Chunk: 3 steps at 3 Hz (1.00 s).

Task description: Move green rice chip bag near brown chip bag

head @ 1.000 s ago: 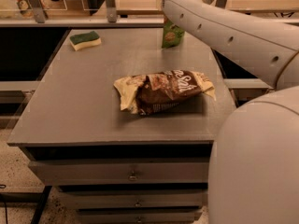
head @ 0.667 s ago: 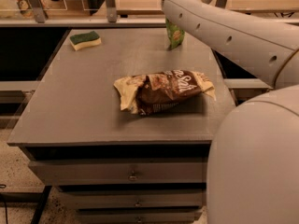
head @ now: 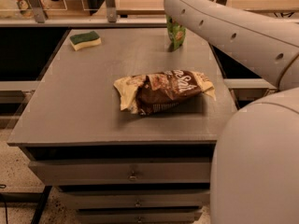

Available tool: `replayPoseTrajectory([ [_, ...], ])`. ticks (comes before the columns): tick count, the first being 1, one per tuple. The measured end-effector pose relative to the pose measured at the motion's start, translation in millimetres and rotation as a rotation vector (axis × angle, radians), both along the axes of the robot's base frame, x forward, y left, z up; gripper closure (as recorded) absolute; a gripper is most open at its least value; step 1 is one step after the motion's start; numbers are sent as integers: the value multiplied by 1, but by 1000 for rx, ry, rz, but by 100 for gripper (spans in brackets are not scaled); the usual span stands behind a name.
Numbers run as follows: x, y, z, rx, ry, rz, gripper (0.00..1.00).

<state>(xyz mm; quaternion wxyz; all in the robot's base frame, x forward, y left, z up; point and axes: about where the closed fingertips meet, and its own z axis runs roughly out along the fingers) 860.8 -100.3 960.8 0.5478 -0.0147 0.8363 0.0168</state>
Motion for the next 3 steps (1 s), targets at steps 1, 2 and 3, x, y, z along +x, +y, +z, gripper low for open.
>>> replayPoseTrajectory([
  [1,-14,-10,3,22,19,-3,100],
  [2,-35,-23,6,79,36,-22,100],
  [3,-60,-29,11,124,46,-30,100],
])
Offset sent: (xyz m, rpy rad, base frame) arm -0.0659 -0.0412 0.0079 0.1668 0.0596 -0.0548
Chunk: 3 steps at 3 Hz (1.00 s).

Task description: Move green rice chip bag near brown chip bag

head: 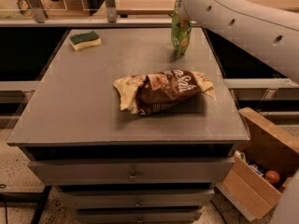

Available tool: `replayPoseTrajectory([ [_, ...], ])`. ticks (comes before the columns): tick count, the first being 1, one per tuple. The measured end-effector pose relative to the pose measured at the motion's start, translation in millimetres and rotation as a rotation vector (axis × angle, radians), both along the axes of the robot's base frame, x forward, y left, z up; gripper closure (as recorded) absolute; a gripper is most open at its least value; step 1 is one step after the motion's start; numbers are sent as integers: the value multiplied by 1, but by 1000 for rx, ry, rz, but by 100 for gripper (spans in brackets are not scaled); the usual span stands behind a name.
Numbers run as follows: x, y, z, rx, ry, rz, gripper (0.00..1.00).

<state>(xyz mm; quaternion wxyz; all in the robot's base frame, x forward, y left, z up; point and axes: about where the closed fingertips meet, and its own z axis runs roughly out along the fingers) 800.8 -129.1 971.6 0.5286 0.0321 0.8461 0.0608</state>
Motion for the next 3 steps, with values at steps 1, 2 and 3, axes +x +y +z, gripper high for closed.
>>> replayPoseTrajectory([
  [1,-29,-1,5,24,9,-13,100],
  [2,-59,4,7,66,3,-21,100],
  [3,-83,16,-5,95,-18,-6,100],
])
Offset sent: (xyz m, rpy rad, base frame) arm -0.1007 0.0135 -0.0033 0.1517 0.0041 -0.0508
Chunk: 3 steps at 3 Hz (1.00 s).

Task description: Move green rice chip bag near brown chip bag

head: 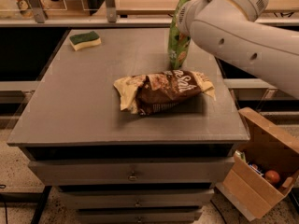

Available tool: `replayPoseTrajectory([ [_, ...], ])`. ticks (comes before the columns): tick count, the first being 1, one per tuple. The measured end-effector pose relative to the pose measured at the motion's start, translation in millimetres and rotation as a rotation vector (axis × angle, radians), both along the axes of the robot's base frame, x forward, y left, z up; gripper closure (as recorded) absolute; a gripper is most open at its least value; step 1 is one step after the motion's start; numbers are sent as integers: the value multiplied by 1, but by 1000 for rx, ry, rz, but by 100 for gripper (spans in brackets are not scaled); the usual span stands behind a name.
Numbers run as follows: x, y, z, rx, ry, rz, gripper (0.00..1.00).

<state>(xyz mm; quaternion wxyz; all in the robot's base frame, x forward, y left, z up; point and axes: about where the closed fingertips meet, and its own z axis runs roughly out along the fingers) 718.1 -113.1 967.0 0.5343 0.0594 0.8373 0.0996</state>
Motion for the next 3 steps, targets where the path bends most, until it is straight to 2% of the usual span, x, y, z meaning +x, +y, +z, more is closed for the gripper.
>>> replayPoseTrajectory([
  [1,-9,10,-12,14,-34,27,100],
  [2,-12,18,-18,4,-60,58,82],
  [3,-12,21,-23,-11,-57,64,59],
])
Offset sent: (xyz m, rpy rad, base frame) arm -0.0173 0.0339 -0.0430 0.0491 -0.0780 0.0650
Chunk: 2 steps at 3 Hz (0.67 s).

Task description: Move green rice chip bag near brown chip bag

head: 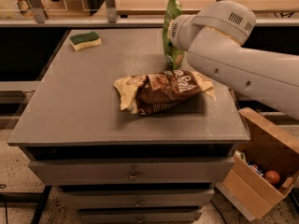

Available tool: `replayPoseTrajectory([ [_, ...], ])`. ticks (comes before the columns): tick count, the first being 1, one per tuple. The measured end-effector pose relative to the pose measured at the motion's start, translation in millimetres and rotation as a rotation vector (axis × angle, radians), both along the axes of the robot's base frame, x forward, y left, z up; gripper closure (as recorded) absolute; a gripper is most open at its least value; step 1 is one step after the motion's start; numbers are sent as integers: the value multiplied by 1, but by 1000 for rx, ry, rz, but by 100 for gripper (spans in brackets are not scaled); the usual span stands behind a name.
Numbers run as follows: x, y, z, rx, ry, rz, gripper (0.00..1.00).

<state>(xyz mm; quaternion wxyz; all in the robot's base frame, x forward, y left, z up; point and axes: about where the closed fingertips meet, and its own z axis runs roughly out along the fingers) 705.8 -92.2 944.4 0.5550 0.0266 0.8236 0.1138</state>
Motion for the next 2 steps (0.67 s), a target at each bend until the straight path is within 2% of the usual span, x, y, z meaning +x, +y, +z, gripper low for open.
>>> replayPoseTrajectory([
  [2,0,0,0,0,0,0,13],
])
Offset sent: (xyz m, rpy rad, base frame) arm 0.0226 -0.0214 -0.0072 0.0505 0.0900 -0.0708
